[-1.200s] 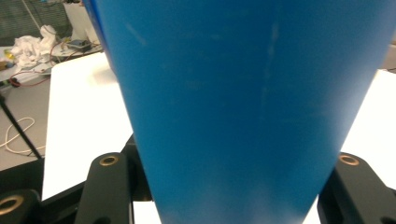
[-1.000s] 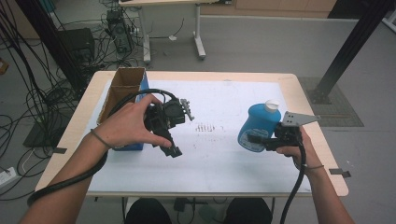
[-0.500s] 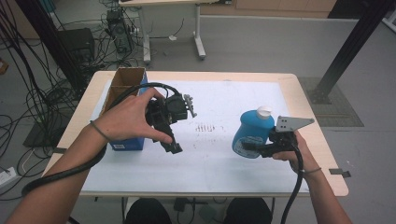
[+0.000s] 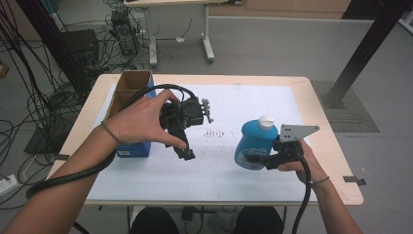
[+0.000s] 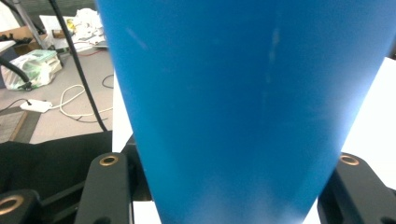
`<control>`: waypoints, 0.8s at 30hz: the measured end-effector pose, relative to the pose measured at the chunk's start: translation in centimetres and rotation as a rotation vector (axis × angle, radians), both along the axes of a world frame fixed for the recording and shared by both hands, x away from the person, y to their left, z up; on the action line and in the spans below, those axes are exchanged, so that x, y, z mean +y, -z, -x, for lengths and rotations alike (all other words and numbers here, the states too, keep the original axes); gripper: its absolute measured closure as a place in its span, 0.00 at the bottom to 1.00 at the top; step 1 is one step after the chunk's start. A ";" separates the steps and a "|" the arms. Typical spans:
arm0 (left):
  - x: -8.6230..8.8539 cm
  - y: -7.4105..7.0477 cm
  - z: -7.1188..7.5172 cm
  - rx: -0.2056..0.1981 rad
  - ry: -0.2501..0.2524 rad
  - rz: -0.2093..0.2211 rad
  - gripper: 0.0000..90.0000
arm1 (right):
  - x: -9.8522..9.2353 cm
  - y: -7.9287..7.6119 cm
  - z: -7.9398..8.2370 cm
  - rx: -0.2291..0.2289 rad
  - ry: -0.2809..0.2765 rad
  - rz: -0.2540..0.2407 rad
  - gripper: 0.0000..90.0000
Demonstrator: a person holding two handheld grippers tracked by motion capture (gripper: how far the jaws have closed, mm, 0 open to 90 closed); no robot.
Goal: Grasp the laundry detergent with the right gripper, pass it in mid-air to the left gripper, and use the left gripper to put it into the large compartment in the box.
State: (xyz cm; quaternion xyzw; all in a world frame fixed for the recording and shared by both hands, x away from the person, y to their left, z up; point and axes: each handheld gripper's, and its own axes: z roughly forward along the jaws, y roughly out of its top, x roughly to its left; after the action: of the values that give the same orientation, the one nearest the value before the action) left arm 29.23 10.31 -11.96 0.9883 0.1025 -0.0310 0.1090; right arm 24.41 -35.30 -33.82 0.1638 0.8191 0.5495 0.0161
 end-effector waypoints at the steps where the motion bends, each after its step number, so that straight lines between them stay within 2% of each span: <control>1: 0.0 0.0 0.0 0.000 0.000 0.000 0.08 | 0.0 0.0 0.0 0.000 0.000 0.000 0.47; 9: -1.7 -0.2 0.0 -0.006 0.035 -0.022 0.08 | 1.5 0.0 -0.1 0.001 -0.041 0.005 0.47; 24: -3.2 -0.2 0.2 -0.008 0.069 -0.038 0.08 | 4.0 0.2 -0.5 0.003 -0.113 0.012 0.47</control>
State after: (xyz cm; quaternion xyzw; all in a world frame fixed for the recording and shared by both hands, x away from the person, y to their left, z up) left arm 29.02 7.07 -11.81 0.9932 0.0683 -0.0287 0.0895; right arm 24.91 -31.34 -34.06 0.1180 0.8303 0.5445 -0.0151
